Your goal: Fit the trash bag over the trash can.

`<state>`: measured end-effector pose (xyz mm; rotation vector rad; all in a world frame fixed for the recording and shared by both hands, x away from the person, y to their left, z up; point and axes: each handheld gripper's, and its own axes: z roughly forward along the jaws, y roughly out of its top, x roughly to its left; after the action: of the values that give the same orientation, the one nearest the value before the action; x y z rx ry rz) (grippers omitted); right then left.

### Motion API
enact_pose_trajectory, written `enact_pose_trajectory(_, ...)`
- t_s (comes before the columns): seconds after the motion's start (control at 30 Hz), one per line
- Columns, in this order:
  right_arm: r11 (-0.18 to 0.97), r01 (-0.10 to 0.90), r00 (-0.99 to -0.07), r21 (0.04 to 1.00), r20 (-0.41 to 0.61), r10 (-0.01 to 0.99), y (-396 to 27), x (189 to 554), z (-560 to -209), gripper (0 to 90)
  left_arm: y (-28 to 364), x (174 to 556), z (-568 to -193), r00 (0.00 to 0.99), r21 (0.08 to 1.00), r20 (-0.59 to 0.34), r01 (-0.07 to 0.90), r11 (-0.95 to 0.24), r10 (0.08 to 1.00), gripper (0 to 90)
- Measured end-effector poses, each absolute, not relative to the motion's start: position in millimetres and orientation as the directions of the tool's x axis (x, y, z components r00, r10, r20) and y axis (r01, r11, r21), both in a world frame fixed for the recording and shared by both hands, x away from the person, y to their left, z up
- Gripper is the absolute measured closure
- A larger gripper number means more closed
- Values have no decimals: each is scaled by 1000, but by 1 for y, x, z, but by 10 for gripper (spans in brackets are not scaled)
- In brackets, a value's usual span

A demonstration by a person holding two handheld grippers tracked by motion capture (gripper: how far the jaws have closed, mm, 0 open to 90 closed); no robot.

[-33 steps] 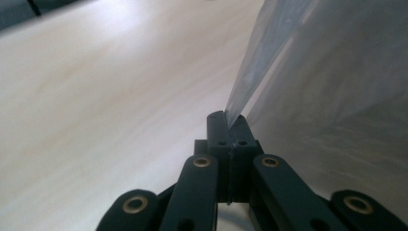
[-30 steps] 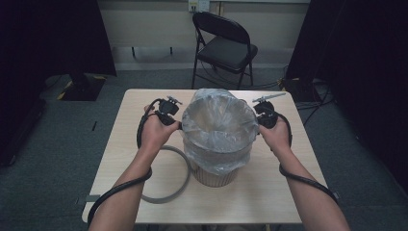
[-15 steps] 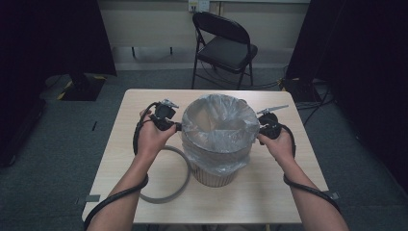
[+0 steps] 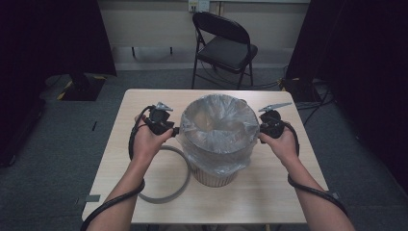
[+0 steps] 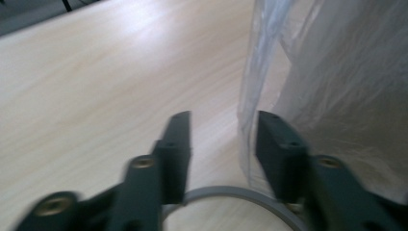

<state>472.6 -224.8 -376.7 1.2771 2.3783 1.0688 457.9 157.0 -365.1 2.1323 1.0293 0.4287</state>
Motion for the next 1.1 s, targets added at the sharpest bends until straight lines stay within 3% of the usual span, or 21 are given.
enact_pose_trajectory(0.07,350,609,-591,711,113,799,-228,471,-370,317,160,456,-364,624,730,-1,534,-425,782,396)
enact_pose_trajectory(0.27,373,601,-603,707,94,792,-242,462,-348,176,164,443,-357,661,738,-10,511,-441,750,289)
enact_pose_trajectory(0.73,373,527,-628,763,54,777,-255,439,-277,165,174,413,-376,656,727,-46,540,-425,753,215)
enact_pose_trajectory(1.1,442,417,-744,794,19,668,-200,434,-224,164,179,409,-389,647,725,-59,551,-413,760,199)
